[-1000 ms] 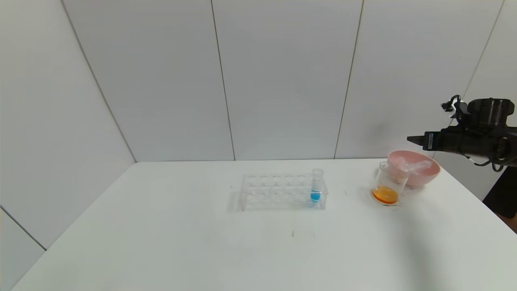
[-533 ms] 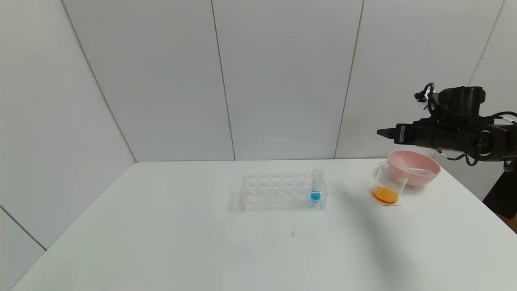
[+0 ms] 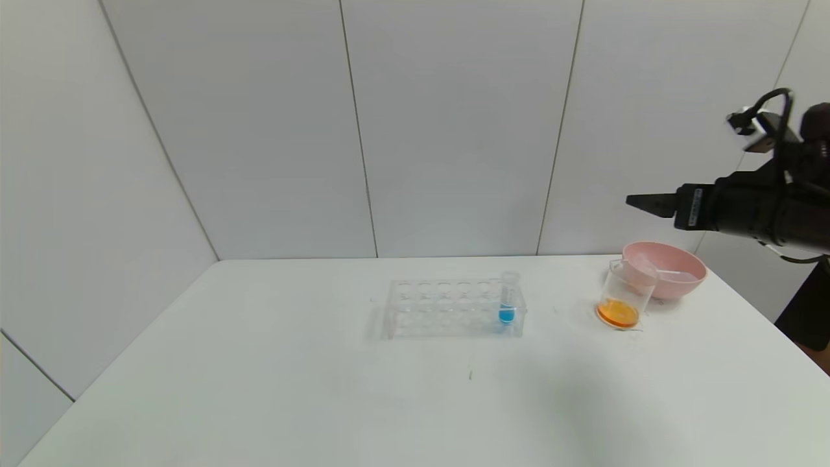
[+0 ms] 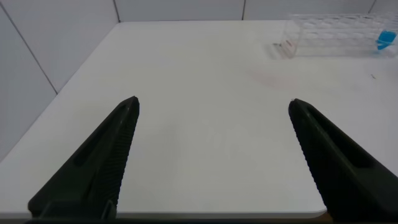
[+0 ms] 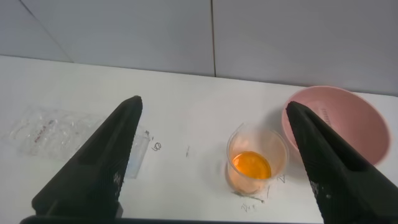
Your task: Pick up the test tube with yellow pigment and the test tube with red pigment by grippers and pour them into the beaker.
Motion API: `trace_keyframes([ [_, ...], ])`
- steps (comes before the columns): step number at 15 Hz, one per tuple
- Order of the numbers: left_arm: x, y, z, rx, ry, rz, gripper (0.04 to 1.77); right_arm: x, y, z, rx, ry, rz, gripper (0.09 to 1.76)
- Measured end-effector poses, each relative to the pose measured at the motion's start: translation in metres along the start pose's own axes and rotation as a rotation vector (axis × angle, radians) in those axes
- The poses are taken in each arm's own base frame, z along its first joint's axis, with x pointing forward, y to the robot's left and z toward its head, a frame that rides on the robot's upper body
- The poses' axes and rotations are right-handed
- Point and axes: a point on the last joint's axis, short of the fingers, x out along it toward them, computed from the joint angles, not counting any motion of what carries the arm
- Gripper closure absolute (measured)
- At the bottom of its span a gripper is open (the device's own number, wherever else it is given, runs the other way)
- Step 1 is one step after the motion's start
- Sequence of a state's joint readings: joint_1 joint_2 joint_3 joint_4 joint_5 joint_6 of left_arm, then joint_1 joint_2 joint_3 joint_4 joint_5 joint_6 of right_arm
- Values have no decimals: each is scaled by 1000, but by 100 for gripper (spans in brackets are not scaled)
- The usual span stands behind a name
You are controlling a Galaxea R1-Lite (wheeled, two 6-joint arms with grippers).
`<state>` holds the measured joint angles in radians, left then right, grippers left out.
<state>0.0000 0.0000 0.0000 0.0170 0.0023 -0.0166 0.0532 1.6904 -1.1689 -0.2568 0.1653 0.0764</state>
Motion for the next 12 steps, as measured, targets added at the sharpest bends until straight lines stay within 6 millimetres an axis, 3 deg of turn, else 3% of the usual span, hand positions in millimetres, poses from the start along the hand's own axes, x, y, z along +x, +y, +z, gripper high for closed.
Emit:
trace_keyframes([
  [6,0,0,0,0,0,0,9,-132,19,0,-35,-172,6,17],
  [10,0,0,0,0,0,0,9,-218,34,-19,-74,-331,40,15],
  [12,0,0,0,0,0,0,9,-252,38,-35,-111,-406,24,15],
])
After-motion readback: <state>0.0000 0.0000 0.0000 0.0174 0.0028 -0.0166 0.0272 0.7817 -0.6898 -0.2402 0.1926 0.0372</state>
